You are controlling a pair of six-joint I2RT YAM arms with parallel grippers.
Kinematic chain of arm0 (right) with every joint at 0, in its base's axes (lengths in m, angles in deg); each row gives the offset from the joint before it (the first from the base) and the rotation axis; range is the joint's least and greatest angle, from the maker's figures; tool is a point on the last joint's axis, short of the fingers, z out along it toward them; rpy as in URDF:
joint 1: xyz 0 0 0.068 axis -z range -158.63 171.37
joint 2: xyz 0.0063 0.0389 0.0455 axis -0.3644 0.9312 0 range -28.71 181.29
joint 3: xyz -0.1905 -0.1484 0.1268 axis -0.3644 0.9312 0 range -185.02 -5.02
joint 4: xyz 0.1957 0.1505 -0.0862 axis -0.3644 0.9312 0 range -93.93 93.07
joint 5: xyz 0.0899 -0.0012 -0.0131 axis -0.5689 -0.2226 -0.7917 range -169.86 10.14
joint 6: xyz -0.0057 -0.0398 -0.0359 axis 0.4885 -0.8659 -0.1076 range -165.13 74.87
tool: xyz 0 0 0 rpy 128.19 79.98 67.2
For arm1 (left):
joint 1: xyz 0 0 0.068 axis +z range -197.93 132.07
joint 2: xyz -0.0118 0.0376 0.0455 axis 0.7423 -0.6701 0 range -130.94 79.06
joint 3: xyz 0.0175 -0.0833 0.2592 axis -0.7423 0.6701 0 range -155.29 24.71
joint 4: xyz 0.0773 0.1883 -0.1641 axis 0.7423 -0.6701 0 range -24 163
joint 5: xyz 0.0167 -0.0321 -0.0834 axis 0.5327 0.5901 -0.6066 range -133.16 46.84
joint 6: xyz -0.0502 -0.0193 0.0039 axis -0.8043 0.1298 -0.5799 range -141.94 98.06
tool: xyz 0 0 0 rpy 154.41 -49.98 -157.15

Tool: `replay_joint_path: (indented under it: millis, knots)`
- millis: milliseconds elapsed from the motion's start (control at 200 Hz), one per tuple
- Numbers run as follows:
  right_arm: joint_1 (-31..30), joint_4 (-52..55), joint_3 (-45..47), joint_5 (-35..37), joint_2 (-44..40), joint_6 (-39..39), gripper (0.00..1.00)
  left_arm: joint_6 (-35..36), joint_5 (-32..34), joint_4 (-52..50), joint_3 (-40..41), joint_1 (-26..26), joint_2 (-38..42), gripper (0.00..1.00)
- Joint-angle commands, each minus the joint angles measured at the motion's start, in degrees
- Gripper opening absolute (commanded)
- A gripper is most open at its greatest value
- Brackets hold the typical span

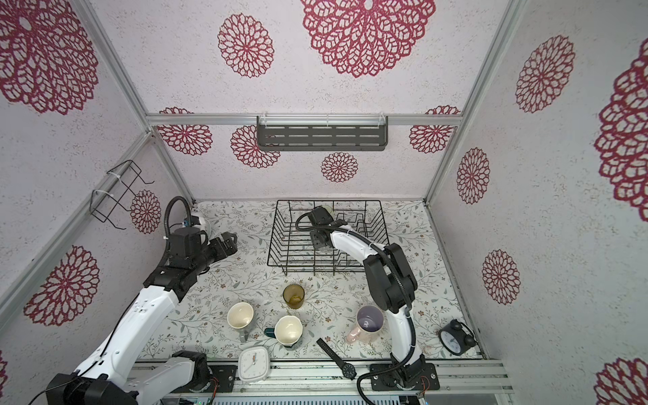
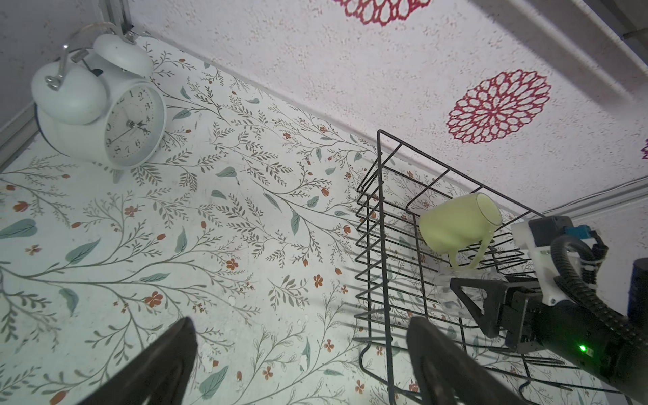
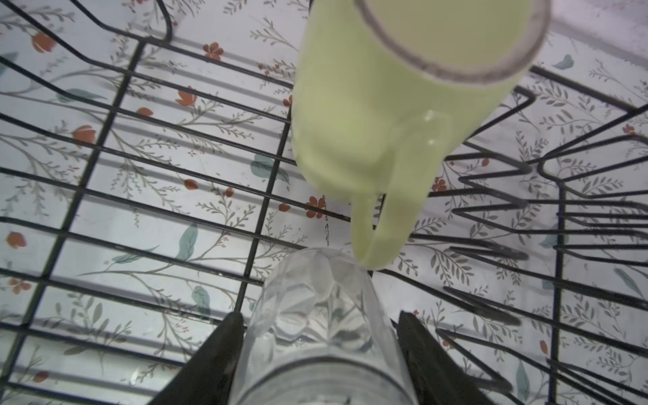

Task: Load cups into a dish rack
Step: Place the cup upside down at the dish rack.

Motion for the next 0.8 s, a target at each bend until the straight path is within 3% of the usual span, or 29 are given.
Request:
replay_joint_path:
  millis: [0, 510, 560, 796]
  knots:
    - [0.4, 2.4, -2.1, 1.8, 0.0, -1.7, 0.60, 0.8, 1.3, -0.4, 0.7, 0.3, 1.2, 0.97]
    - [1.4, 3.9, -5.3, -0.6, 1.4, -2.3, 0.80, 0.5, -0.7, -1.5, 0.1, 0.4, 1.5, 0.97]
    - [1.5, 3.7, -5.3, -0.6, 1.0, -2.2, 0.86, 0.5, -1.1, -1.4, 0.2, 0.4, 1.7, 0.97]
    - [1.9, 5.1, -6.1, -2.5, -1.6, -0.9, 0.84, -0.1, -2.2, -1.6, -0.4, 0.4, 2.0, 0.97]
